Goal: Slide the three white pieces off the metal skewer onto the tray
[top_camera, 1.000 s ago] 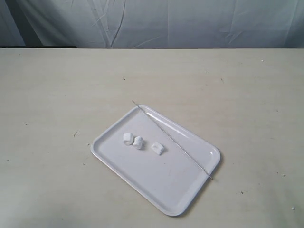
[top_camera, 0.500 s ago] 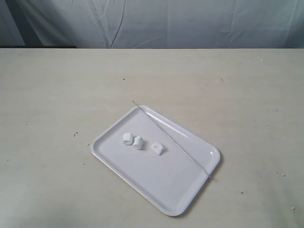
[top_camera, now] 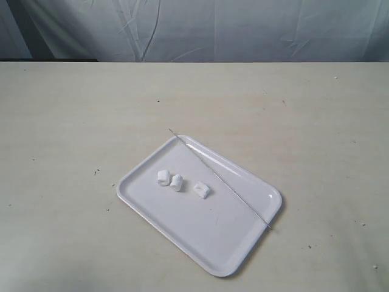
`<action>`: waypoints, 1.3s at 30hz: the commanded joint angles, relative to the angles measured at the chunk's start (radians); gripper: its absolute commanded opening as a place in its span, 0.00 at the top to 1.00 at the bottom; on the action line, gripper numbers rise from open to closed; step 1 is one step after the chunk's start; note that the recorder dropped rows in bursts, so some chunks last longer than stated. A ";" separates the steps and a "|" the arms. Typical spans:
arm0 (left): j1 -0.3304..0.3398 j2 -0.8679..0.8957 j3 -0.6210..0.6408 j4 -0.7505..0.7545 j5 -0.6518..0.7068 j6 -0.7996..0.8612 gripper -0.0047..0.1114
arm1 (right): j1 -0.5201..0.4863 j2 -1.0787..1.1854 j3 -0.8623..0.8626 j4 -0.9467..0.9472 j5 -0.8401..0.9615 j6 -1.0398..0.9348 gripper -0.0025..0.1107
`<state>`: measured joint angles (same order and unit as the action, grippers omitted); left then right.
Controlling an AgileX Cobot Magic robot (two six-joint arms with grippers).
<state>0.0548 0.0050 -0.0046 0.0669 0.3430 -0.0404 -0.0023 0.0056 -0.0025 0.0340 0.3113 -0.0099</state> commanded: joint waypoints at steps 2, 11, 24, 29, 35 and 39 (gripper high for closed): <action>-0.008 -0.005 0.005 0.005 -0.011 -0.002 0.96 | 0.002 -0.006 0.002 0.008 -0.006 -0.006 0.77; -0.008 -0.005 0.005 0.005 -0.011 -0.002 0.96 | 0.002 -0.006 0.002 0.008 -0.006 -0.006 0.77; -0.008 -0.005 0.005 0.005 -0.011 -0.002 0.96 | 0.002 -0.006 0.002 0.008 -0.006 -0.006 0.77; -0.008 -0.005 0.005 0.005 -0.011 -0.002 0.96 | 0.002 -0.006 0.002 0.008 -0.006 -0.006 0.77; -0.008 -0.005 0.005 0.005 -0.011 -0.002 0.96 | 0.002 -0.006 0.002 0.008 -0.006 -0.006 0.77; -0.008 -0.005 0.005 0.005 -0.011 -0.002 0.96 | 0.002 -0.006 0.002 0.008 -0.006 -0.006 0.77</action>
<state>0.0548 0.0050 -0.0046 0.0669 0.3430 -0.0404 -0.0023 0.0056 -0.0025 0.0380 0.3113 -0.0099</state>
